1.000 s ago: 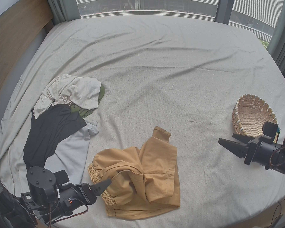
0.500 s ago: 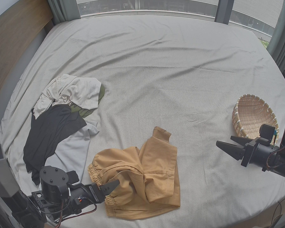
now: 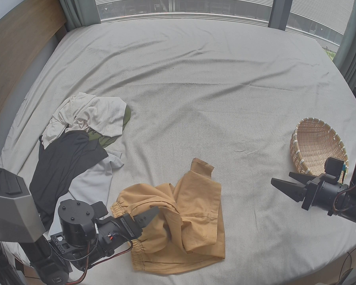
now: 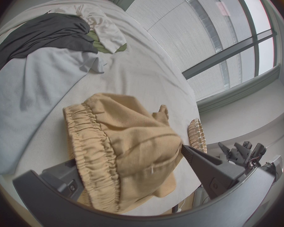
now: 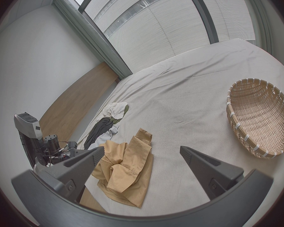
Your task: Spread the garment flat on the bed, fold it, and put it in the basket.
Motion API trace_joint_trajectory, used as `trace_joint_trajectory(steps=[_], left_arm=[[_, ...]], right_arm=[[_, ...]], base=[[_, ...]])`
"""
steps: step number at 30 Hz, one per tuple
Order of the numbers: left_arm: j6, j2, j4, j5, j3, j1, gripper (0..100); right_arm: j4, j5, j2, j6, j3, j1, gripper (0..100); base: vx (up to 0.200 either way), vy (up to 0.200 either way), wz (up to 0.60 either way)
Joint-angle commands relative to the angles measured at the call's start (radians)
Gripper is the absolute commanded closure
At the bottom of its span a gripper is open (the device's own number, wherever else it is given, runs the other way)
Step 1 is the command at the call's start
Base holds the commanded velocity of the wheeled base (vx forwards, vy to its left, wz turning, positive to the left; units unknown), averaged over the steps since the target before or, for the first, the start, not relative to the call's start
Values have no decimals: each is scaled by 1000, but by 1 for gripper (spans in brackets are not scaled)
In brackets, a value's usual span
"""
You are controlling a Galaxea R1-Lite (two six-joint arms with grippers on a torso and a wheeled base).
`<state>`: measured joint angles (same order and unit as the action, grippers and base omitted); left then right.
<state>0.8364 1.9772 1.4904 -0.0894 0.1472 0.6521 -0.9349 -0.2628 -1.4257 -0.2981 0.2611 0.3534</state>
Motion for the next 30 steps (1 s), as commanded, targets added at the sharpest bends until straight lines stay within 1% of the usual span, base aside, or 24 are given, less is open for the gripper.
trace_joint_trajectory(steps=[1, 8, 15, 16, 23, 30], left_arm=[[0, 3, 30, -3, 5, -2, 0], [0, 6, 45, -1, 3, -19, 0], [0, 8, 47, -7, -6, -19, 0], [0, 8, 50, -7, -6, -19, 100], [-8, -8, 54, -9, -2, -17, 100], [-5, -80, 53, -3, 23, -25, 100]], right_arm=[[1, 0, -1, 0, 0, 2, 0], [1, 0, 1, -1, 0, 1, 0], [1, 0, -1, -1, 0, 2, 0], [1, 0, -1, -1, 0, 2, 0], [1, 0, -1, -1, 0, 2, 0], [1, 0, -1, -3, -2, 4, 0]], base=[[0, 0, 0], [0, 0, 0], [0, 0, 0], [0, 0, 0], [0, 0, 0], [0, 0, 0]])
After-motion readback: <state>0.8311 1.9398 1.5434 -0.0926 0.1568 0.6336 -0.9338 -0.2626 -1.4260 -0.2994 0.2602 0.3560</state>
